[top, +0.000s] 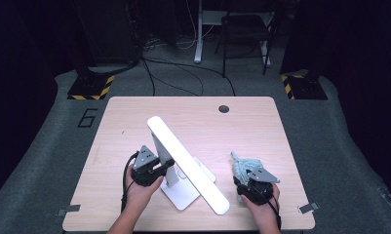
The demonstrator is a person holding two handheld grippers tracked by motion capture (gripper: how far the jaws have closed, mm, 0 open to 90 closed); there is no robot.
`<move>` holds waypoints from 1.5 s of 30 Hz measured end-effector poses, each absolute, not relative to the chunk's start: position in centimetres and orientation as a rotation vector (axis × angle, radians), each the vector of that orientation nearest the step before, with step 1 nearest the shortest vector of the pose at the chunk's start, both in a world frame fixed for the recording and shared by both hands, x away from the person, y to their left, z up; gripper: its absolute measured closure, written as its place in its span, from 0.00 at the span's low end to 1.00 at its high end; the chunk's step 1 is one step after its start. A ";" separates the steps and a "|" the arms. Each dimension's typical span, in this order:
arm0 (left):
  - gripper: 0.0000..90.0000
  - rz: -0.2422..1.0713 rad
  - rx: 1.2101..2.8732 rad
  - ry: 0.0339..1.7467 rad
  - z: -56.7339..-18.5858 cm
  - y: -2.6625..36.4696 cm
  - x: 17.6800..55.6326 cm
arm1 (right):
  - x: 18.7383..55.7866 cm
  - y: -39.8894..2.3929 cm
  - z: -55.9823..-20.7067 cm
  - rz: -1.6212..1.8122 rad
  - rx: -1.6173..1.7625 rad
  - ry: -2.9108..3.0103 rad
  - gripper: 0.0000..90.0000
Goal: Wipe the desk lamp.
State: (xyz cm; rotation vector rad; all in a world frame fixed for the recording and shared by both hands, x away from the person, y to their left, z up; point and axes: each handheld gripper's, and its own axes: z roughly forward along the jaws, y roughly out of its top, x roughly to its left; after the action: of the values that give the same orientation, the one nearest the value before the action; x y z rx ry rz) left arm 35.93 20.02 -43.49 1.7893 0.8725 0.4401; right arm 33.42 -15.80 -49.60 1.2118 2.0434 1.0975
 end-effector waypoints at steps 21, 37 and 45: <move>0.58 0.372 1.841 0.706 -42.6 21.4 34.3 | 34.0 -7.1 -51.0 1.091 0.952 2.341 0.44; 0.57 0.364 1.812 0.708 -42.7 22.0 34.2 | 36.1 -4.4 -51.7 1.108 0.950 2.342 0.36; 0.58 0.336 1.829 0.696 -42.8 21.8 34.1 | 36.3 -4.5 -51.7 1.135 0.980 2.352 0.40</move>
State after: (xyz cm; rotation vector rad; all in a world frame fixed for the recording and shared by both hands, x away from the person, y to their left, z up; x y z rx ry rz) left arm 34.12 21.82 -42.83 1.8290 0.6959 0.3361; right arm 36.30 -4.54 -51.72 0.9795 2.3519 1.1352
